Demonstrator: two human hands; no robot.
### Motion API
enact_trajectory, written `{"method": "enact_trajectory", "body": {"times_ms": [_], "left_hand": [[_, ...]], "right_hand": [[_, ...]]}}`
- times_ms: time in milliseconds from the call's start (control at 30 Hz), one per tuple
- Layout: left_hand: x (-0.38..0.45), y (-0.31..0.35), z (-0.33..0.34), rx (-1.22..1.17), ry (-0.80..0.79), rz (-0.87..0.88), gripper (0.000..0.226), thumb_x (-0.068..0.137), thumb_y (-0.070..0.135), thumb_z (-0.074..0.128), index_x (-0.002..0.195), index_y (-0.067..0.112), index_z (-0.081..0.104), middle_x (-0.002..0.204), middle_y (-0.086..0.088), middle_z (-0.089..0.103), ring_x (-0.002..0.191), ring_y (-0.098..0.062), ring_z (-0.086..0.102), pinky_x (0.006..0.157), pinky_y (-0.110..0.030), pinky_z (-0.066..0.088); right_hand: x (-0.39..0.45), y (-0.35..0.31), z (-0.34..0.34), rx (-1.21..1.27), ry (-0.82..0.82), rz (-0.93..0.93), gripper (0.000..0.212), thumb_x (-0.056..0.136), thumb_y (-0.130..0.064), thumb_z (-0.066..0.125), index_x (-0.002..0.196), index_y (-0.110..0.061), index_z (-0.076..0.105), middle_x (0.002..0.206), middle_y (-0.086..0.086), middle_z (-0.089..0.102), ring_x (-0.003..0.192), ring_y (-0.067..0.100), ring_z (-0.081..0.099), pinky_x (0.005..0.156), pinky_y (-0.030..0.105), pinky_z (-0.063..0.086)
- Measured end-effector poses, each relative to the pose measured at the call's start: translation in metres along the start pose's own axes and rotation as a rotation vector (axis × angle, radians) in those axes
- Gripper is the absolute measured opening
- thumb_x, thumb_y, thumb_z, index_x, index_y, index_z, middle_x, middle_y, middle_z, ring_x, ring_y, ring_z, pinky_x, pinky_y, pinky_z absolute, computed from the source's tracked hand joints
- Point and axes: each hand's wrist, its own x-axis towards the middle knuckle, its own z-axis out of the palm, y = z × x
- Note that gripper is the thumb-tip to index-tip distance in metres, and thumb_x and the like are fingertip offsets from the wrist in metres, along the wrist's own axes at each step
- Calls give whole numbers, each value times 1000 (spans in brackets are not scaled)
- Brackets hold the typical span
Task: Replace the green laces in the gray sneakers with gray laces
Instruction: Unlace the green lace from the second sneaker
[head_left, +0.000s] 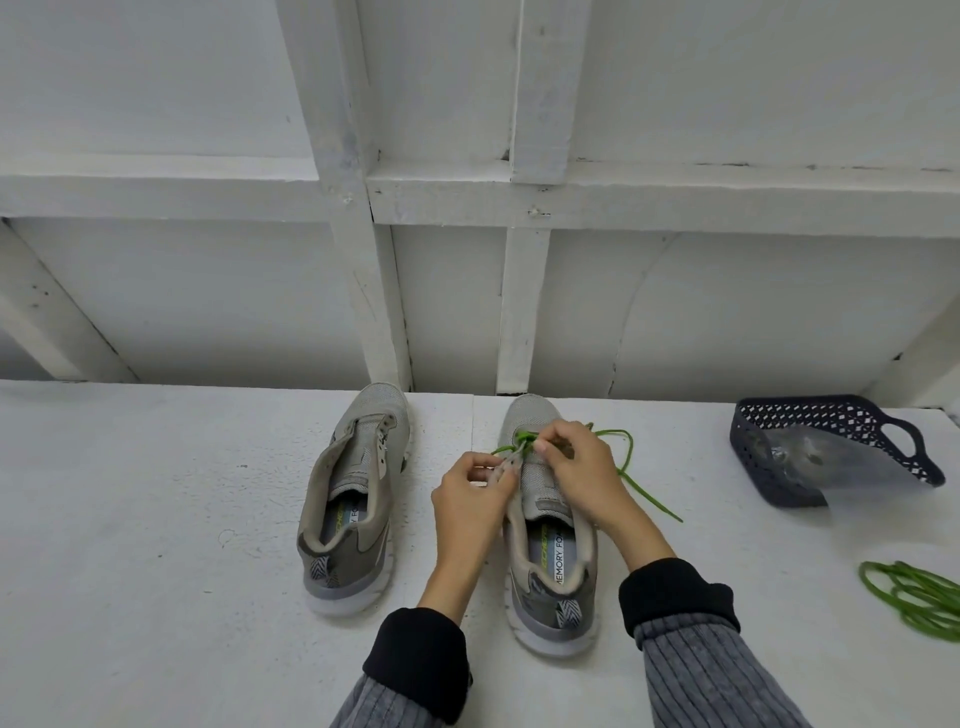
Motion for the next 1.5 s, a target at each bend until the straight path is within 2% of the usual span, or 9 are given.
{"method": "enact_trajectory", "body": {"times_ms": [200, 367, 633, 767, 900, 1033, 1333, 1433, 1500], "left_hand": [[-9, 5, 4, 1, -2, 0, 12, 85, 27, 70, 97, 27, 74, 87, 10, 71, 80, 10, 61, 65, -4, 43], [-15, -1, 5, -43, 85, 12, 5, 86, 23, 69, 89, 24, 73, 89, 10, 72, 81, 0, 61, 76, -21, 48], [-8, -7, 4, -303, 76, -47, 16, 104, 27, 45, 101, 19, 58, 92, 3, 69, 88, -13, 64, 83, -34, 52], [8, -20, -9, -102, 49, 67, 28, 96, 2, 51, 108, 26, 56, 110, 11, 61, 107, -12, 56, 95, -37, 47], [24, -28, -16, 228, -111, 248, 22, 92, 29, 64, 98, 50, 61, 109, 22, 60, 117, -13, 46, 100, -36, 38], [32, -24, -15, 176, -135, 254, 14, 92, 39, 60, 81, 39, 69, 88, 14, 71, 96, -12, 62, 91, -43, 48], [36, 29, -17, -765, 72, -126, 27, 107, 24, 38, 87, 12, 52, 66, 4, 58, 61, -10, 61, 74, -27, 58], [48, 32, -27, -534, 166, -48, 27, 106, 30, 40, 84, 17, 52, 65, 5, 38, 54, -7, 35, 49, -20, 41], [52, 26, -33, -206, 140, 86, 26, 104, 32, 43, 87, 20, 59, 70, 7, 47, 60, -8, 40, 54, -22, 34]], "right_hand": [[-4, 3, 6, 113, 91, 12, 12, 93, -14, 59, 82, -12, 64, 82, -1, 65, 80, 10, 58, 66, 7, 39], [-7, 2, 12, 33, 134, 41, 16, 90, -12, 63, 74, -10, 62, 74, 1, 62, 68, 9, 52, 58, 5, 38], [-7, 7, 11, 81, 103, 71, 15, 92, -14, 59, 82, -3, 61, 89, 6, 69, 89, 23, 62, 74, 30, 50], [-9, 9, 12, 90, 95, 73, 15, 92, -14, 59, 83, -2, 61, 89, -3, 68, 90, 18, 63, 78, 33, 51], [-8, 10, 14, 99, 108, 78, 14, 92, -16, 60, 82, -5, 62, 88, 2, 67, 89, 20, 61, 78, 36, 51], [-8, 10, 15, 103, 121, 79, 14, 92, -15, 60, 80, -7, 61, 87, 5, 66, 87, 24, 61, 75, 38, 51], [-10, 14, 16, 113, 232, 83, 17, 94, -12, 55, 78, -14, 55, 85, -2, 64, 82, 14, 60, 63, 15, 43], [-10, 18, 15, 136, 283, 96, 16, 95, -14, 54, 80, -10, 54, 82, -4, 65, 79, 15, 61, 65, 24, 48], [-10, 19, 17, 150, 297, 86, 16, 96, -15, 54, 82, -8, 55, 82, -1, 66, 81, 18, 63, 69, 34, 51]]}}
